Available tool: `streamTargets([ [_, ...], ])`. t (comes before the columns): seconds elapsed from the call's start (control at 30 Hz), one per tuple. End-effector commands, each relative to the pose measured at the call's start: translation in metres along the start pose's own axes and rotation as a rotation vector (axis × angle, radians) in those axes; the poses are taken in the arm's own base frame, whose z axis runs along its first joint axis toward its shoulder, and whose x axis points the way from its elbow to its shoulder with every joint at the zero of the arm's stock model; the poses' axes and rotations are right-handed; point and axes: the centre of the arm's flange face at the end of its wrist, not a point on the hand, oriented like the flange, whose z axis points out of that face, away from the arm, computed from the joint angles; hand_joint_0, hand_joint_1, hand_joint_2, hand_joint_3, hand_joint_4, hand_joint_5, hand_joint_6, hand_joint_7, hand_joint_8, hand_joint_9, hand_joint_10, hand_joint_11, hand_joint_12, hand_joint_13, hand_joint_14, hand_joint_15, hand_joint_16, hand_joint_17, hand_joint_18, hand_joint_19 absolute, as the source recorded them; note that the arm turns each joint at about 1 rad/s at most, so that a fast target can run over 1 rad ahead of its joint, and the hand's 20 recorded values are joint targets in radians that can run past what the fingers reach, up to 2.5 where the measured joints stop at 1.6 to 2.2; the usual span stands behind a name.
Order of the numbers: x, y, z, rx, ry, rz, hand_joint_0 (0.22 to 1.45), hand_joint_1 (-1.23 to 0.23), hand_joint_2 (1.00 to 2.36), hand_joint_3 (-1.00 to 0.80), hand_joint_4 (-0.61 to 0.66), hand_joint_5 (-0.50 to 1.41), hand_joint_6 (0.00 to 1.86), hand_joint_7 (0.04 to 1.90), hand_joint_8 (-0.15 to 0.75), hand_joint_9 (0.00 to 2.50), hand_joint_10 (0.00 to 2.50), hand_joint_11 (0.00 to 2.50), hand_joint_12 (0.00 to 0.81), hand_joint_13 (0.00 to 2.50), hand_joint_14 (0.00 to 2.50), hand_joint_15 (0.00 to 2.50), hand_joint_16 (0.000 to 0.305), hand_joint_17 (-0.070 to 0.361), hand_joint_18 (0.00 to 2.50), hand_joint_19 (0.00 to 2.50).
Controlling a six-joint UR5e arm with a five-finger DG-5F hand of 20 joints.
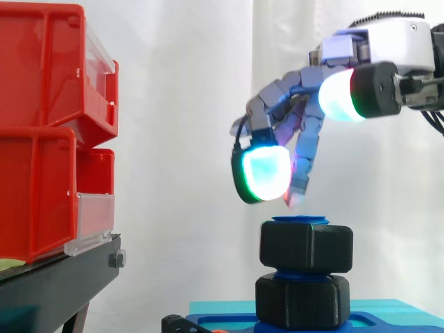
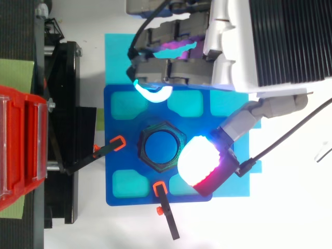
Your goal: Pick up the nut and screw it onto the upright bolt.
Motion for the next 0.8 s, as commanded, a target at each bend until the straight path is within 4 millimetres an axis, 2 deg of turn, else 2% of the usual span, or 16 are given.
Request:
streamTargets([
  [0.0,-0.008,0.004,0.005,-0.007,-0.025,-0.006,0.5,-0.17,1.0,-0.5,0.28,-0.07,0.5,0.96,0.294,1.13,0.0,0.0,0.227,0.68,0.0,0.0,0.014,0.031,0.24,0.0],
  [0.1,-0.007,0.006,0.007,-0.009,-0.034,-0.008,0.5,-0.17,1.0,-0.5,0.24,-0.09,0.5,0.84,0.277,1.03,0.0,0.0,0.237,0.62,0.0,0.0,0.016,0.037,0.17,0.0],
  [0.17,0.002,0.011,0.011,-0.014,-0.034,-0.006,0.5,-0.17,1.0,-0.5,0.24,-0.09,0.5,0.82,0.277,1.01,0.0,0.0,0.239,0.61,0.0,0.0,0.017,0.038,0.16,0.0],
  [0.23,0.012,0.017,0.016,-0.017,-0.035,-0.005,0.49,-0.16,1.0,-0.5,0.22,-0.11,0.5,0.74,0.254,0.88,0.0,0.0,0.25,0.53,0.0,0.0,0.02,0.045,0.08,0.0],
  [0.3,0.023,0.023,0.025,-0.008,-0.046,0.007,0.49,-0.15,1.0,-0.5,0.22,-0.11,0.5,0.73,0.252,0.87,0.0,0.0,0.26,0.51,0.0,0.0,0.021,0.047,0.06,0.0],
  [0.4,0.03,0.034,0.029,-0.008,-0.042,0.016,0.49,-0.15,1.0,-0.5,0.22,-0.11,0.5,0.73,0.248,0.83,0.0,0.0,0.264,0.49,0.0,0.0,0.022,0.049,0.04,0.0],
  [0.63,0.034,0.05,0.033,0.002,-0.023,0.019,0.49,-0.12,1.0,-0.5,0.23,-0.1,0.5,0.81,0.256,0.77,0.0,0.0,0.277,0.43,0.0,0.0,0.025,0.055,0.0,0.0],
  [0.67,0.038,0.061,0.034,0.003,-0.001,0.021,0.49,-0.12,1.0,-0.5,0.23,-0.1,0.5,0.81,0.257,0.77,0.0,0.0,0.277,0.43,0.0,0.0,0.025,0.055,0.0,0.0],
  [0.77,0.043,0.066,0.035,0.005,0.006,0.022,0.49,-0.12,1.0,-0.5,0.23,-0.09,0.5,0.83,0.26,0.77,0.0,0.0,0.279,0.43,0.0,0.0,0.025,0.056,0.0,0.0],
])
